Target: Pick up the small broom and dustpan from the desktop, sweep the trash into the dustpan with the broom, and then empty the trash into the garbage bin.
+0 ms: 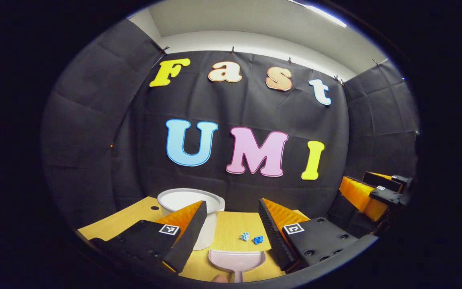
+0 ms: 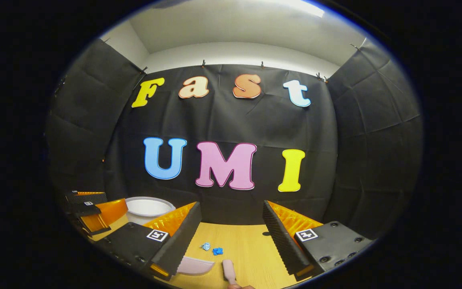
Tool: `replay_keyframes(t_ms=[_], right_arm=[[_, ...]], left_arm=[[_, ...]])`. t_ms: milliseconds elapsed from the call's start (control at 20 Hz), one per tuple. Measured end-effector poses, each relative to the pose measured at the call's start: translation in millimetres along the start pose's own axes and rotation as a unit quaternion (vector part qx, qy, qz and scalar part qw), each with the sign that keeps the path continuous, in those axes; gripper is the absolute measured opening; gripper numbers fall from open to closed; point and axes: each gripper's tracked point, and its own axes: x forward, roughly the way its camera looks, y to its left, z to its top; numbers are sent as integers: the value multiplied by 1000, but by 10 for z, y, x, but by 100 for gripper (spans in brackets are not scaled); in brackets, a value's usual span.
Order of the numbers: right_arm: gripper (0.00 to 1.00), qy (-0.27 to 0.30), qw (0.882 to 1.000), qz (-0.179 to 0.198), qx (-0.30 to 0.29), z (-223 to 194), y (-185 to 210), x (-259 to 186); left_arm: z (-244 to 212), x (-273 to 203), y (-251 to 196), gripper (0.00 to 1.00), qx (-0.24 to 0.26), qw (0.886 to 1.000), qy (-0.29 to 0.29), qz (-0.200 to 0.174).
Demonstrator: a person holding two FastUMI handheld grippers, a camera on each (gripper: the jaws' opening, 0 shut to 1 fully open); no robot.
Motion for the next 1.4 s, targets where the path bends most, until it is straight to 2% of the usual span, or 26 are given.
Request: replay_keyframes(t_ms=[150,300,450,500,550,650,800,950,1100,1150,1200,1350,1400], right_arm=[[99,48,999,18,9,-330,13,35],[99,76,997,13,-1,-570,-95,102],[99,88,996,21,-24,-760,-172,160],[99,89,995,30,-36,-830,-183,193],[99,95,993,40,-49,-931,-170,210],[99,106,991,60,-64,-1101,-185,258],[99,112,988,83,-66,-1230,-210,364],[99,123,985,98,-77,-1423,-309,527],[99,147,980,108,-76,-1608,-428,643],[99,153,979,105,-83,-1675,-494,677],[97,162,978,100,-84,-1724,-575,704],[98,186,976,97,-53,-1818,-674,715],[99,197,975,95,-45,-1865,-688,701]], left_arm=[[-482,94,-160,76,-2,997,67,-46],[-1085,181,-27,77,41,988,146,-11],[-1676,207,-57,77,47,974,221,-3],[-1873,214,-46,77,48,965,258,4],[-2079,191,-69,77,45,951,307,6],[-2394,247,-68,79,26,929,370,8],[-2672,333,-141,80,6,909,416,11],[-2923,445,-192,79,13,885,465,19],[-3152,467,-221,79,-4,849,528,29],[-3196,466,-222,70,-12,839,543,33],[-3228,505,-227,65,-18,834,550,36],[-3295,580,-193,60,-9,824,565,41],[-3286,557,-154,53,3,816,576,47]])
